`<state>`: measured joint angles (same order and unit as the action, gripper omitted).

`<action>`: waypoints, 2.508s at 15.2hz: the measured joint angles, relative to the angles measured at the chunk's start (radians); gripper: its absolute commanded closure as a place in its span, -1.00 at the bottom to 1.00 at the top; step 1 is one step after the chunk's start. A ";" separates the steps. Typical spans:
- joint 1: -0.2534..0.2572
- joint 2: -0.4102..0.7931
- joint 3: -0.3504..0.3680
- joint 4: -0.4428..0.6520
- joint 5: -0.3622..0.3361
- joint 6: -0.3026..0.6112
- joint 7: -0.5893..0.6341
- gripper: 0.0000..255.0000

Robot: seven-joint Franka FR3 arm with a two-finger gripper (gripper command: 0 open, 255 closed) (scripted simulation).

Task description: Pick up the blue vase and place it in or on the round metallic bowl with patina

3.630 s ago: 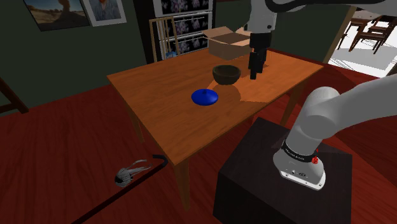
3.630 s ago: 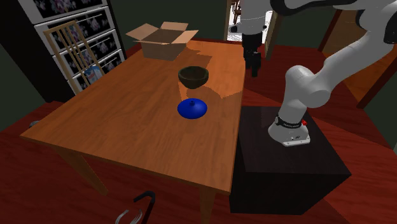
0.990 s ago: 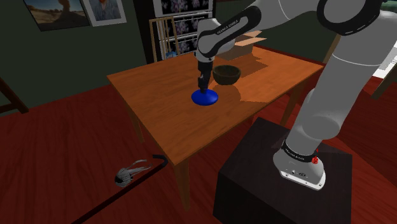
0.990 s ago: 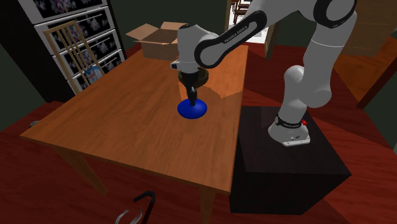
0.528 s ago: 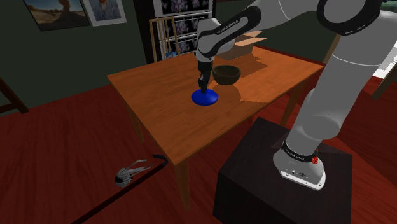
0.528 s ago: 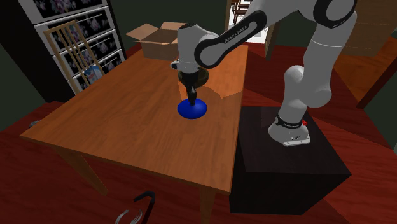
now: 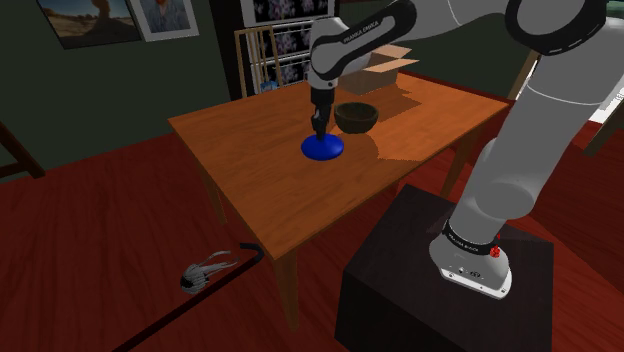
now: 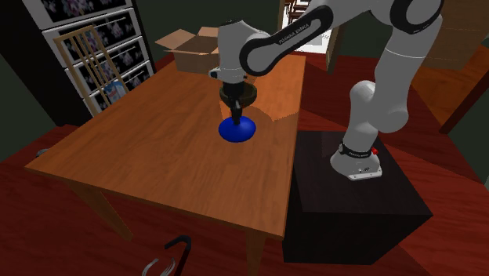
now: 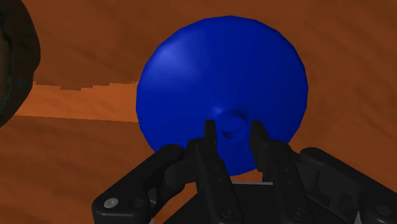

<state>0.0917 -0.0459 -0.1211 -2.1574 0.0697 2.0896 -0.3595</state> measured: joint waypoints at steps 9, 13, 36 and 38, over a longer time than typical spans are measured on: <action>-0.001 -0.039 0.000 0.080 -0.009 -0.118 0.011 1.00; -0.001 -0.050 0.000 0.122 -0.012 -0.171 0.015 1.00; -0.087 -0.008 -0.105 0.420 -0.021 -0.439 -0.160 1.00; -0.112 0.025 -0.133 0.480 -0.016 -0.469 -0.212 1.00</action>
<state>-0.0204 -0.0212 -0.2543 -1.6774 0.0539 1.6201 -0.5717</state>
